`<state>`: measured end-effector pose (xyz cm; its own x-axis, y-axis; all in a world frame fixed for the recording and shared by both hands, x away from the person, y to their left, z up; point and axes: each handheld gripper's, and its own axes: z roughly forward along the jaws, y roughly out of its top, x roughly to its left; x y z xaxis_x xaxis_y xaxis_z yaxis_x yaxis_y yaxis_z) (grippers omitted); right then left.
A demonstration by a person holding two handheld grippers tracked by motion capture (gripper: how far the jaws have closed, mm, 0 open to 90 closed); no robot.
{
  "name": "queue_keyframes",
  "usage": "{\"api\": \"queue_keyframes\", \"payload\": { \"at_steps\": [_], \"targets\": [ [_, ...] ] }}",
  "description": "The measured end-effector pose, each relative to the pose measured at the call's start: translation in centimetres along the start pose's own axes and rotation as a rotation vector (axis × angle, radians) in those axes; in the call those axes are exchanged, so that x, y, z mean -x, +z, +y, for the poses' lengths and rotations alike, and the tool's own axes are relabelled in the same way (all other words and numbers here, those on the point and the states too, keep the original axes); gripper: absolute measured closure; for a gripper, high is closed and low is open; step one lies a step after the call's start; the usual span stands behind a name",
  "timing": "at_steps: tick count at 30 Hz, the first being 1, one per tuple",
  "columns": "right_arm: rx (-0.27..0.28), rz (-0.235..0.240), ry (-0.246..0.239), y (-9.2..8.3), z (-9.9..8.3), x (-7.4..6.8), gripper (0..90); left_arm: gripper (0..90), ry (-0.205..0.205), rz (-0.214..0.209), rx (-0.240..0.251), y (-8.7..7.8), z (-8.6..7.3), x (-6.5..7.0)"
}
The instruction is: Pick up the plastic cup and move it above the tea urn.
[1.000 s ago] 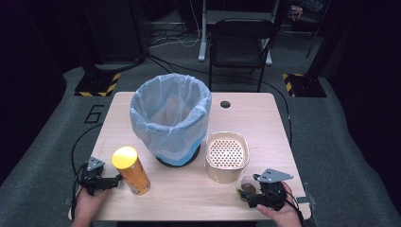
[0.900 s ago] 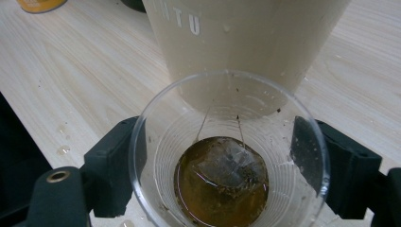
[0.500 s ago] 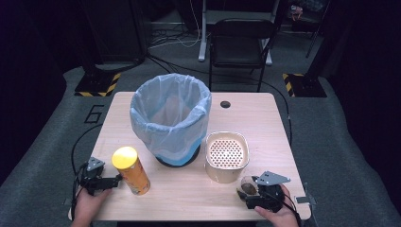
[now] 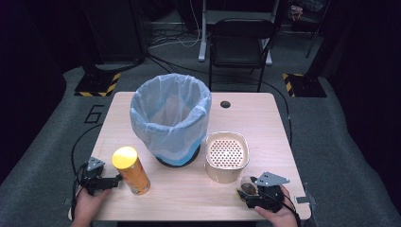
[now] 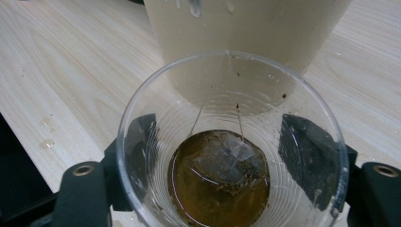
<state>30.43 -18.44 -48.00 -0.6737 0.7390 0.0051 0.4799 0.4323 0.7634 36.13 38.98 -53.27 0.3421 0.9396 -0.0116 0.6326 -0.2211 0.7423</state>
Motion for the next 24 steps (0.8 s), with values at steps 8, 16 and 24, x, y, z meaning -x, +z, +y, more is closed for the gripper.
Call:
{"api": "queue_keyframes", "payload": {
  "at_steps": [8,16,24],
  "targets": [
    [0.001,0.002,-0.015,-0.1,0.1,0.1,30.9,6.1,0.001,0.0,-0.001,0.0,0.0,0.0],
    [0.003,-0.001,-0.03,-0.6,0.3,0.3,32.3,6.1,0.0,0.0,0.0,0.0,0.0,0.0],
    [0.012,-0.008,-0.043,-1.1,0.5,0.7,33.6,6.2,0.001,0.0,0.0,0.0,0.0,0.0]
  ]
}}
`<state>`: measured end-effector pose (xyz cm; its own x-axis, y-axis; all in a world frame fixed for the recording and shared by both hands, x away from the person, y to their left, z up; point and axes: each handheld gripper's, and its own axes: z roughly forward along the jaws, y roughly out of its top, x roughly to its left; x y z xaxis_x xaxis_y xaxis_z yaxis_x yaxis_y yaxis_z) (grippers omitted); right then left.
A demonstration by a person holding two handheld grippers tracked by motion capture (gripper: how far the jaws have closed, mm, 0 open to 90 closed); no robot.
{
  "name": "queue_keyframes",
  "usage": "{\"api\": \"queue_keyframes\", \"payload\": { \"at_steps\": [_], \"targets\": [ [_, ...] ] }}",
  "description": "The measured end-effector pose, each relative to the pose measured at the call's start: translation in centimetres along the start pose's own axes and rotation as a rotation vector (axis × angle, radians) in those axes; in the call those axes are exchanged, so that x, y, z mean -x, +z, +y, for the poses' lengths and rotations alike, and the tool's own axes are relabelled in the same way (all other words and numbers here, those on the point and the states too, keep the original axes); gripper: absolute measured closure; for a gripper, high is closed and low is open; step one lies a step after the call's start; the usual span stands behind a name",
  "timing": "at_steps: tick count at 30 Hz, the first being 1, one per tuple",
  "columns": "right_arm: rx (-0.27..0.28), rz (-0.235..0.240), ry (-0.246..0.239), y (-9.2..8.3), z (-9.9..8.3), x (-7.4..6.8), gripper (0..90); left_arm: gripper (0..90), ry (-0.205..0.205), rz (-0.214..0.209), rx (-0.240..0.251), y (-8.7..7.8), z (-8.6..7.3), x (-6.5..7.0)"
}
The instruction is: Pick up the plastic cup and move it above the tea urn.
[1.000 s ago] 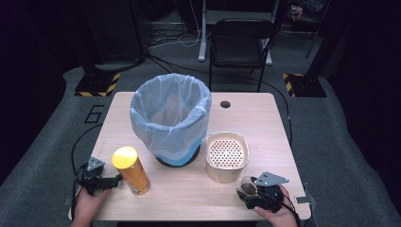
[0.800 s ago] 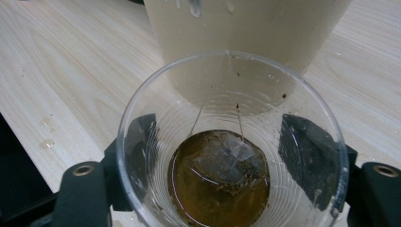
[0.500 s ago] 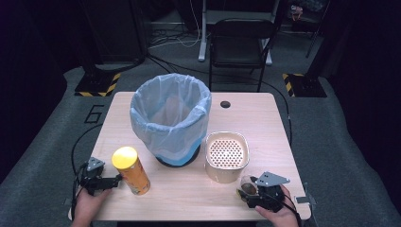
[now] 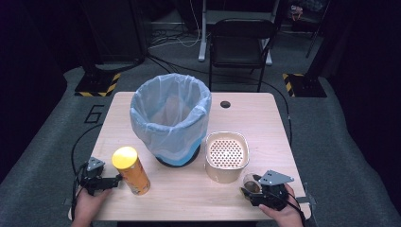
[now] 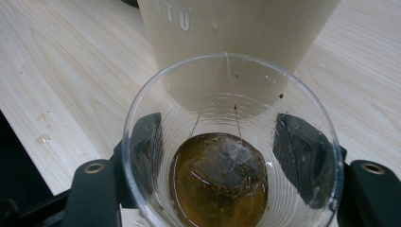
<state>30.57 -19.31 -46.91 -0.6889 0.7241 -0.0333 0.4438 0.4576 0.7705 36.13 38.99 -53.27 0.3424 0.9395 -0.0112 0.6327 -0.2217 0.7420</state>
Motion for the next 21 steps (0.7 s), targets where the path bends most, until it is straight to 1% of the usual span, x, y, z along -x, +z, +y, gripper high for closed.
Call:
{"api": "queue_keyframes", "payload": {
  "at_steps": [1,5,6,10,12,13,14,16,19,21],
  "targets": [
    [-0.002,0.004,-0.01,-0.1,0.0,0.1,33.7,6.2,0.0,0.0,0.0,0.0,0.0,0.0],
    [-0.006,0.006,-0.018,-0.2,0.2,0.2,34.0,6.1,0.0,0.0,0.0,0.0,0.0,0.0],
    [-0.006,0.012,-0.033,-0.4,0.3,0.4,34.1,6.1,0.0,0.0,0.0,0.0,0.0,0.0],
    [0.001,0.007,-0.038,-0.6,0.6,0.5,34.3,6.1,-0.001,0.0,0.0,0.0,0.0,0.0],
    [-0.002,0.009,-0.069,-0.8,0.8,0.8,34.3,6.2,0.0,0.0,0.0,0.0,0.0,0.0],
    [-0.001,0.013,-0.1,-1.1,1.0,1.1,34.4,6.2,0.0,0.0,0.0,0.0,0.0,0.0],
    [0.003,0.013,-0.093,-1.3,1.1,1.2,34.3,6.2,-0.001,0.0,0.001,0.0,0.0,0.0],
    [0.01,0.022,-0.113,-1.8,1.5,1.6,34.4,6.2,0.0,0.0,0.0,0.0,0.0,0.0],
    [0.014,0.019,-0.109,-2.4,1.9,2.0,34.4,6.2,0.0,0.0,0.001,0.0,0.0,0.0],
    [0.009,0.016,-0.121,-2.7,2.2,2.3,34.4,6.2,-0.001,0.001,0.0,0.0,0.0,0.0]
  ]
}}
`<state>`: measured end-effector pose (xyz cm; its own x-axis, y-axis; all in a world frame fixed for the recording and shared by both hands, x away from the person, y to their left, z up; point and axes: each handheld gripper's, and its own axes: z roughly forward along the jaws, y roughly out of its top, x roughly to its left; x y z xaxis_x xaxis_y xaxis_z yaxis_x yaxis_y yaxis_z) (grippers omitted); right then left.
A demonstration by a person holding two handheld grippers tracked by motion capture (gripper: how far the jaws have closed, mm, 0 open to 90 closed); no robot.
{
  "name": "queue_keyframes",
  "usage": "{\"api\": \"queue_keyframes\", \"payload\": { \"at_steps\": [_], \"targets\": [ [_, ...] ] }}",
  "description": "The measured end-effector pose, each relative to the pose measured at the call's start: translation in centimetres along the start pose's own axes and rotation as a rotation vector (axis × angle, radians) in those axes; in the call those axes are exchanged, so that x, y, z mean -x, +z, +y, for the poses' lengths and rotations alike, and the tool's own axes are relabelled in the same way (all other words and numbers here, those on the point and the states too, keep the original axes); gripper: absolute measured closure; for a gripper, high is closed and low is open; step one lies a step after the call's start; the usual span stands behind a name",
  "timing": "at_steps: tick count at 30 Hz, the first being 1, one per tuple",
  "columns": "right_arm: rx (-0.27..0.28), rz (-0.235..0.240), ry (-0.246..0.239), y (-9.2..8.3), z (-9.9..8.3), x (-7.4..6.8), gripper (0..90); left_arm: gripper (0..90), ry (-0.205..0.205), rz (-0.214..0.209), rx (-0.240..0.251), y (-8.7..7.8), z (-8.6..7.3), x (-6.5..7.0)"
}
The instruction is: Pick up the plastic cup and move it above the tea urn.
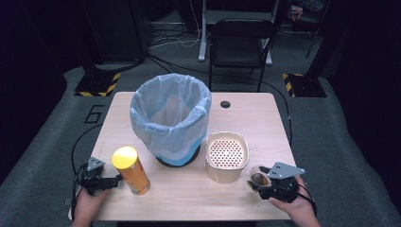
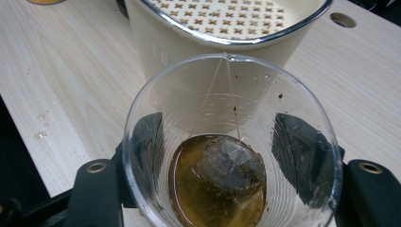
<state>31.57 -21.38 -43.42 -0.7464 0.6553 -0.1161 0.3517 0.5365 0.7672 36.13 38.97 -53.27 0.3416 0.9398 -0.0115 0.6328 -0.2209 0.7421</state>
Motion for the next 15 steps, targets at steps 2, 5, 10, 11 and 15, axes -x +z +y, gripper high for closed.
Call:
{"api": "queue_keyframes", "payload": {
  "at_steps": [2,5,10,11,15],
  "targets": [
    [-0.001,-0.009,-0.002,-0.2,0.2,0.3,34.5,6.2,0.0,0.0,0.0,0.0,0.0,0.0],
    [-0.003,-0.021,-0.01,-0.6,0.6,0.7,34.6,6.2,0.0,0.0,0.0,0.0,0.0,0.0],
    [0.003,-0.02,0.006,-0.9,0.9,1.1,34.5,6.2,0.0,0.0,0.0,0.0,0.0,0.0],
    [0.007,-0.015,0.004,-0.9,1.0,1.3,34.5,6.2,0.0,0.0,0.0,0.0,0.0,0.0],
    [0.015,-0.012,0.03,-1.5,1.5,1.9,34.5,6.1,-0.001,0.0,0.0,0.0,0.0,0.0]
  ]
}}
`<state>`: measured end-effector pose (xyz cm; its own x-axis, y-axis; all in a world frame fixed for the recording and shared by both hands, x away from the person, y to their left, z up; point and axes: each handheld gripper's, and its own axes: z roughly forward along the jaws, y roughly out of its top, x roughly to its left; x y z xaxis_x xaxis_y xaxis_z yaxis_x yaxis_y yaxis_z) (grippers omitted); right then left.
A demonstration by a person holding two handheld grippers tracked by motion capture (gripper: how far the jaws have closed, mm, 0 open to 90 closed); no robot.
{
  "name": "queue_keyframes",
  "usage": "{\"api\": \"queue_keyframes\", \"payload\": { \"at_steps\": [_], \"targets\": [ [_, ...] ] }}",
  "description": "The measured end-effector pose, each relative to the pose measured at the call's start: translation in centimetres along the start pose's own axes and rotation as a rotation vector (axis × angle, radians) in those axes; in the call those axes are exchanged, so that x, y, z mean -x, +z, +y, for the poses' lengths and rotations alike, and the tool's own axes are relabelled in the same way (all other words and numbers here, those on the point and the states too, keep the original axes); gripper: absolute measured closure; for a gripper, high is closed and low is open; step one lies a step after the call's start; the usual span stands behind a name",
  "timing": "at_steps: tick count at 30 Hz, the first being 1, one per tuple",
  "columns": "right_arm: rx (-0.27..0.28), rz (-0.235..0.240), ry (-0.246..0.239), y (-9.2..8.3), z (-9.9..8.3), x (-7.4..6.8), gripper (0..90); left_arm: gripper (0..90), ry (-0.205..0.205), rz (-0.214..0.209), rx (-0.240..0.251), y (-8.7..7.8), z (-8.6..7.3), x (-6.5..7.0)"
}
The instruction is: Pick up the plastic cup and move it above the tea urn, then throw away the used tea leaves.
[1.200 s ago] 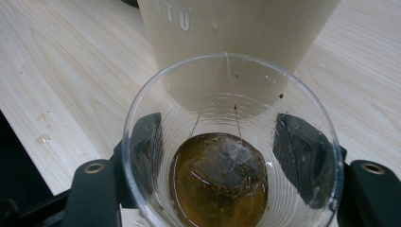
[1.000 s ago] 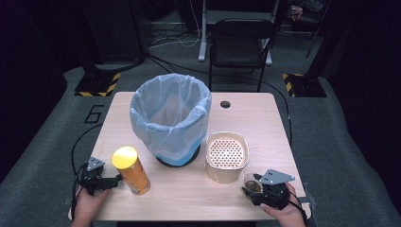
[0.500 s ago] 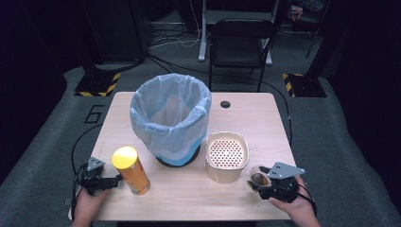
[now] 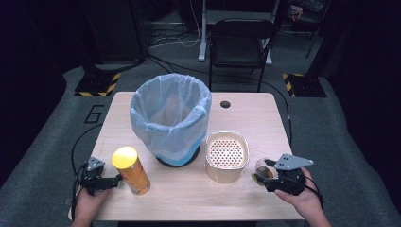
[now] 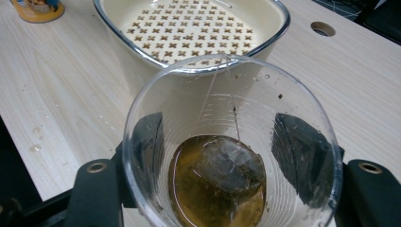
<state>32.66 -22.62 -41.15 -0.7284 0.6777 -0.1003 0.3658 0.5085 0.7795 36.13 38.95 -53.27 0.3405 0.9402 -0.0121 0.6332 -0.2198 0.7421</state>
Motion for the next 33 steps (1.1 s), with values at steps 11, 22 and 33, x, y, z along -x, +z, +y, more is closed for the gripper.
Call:
{"api": "queue_keyframes", "payload": {
  "at_steps": [11,22,33],
  "targets": [
    [-0.018,-0.019,-0.027,-0.7,1.5,1.3,34.5,6.2,0.0,-0.005,-0.016,-0.1,0.0,0.0],
    [-0.008,-0.033,-0.052,-2.1,4.4,3.6,34.4,6.1,-0.001,-0.003,-0.011,-0.1,0.0,0.0],
    [0.004,-0.029,-0.053,-2.0,6.4,5.2,34.7,6.1,0.0,-0.003,-0.012,-0.1,0.0,0.0]
  ]
}}
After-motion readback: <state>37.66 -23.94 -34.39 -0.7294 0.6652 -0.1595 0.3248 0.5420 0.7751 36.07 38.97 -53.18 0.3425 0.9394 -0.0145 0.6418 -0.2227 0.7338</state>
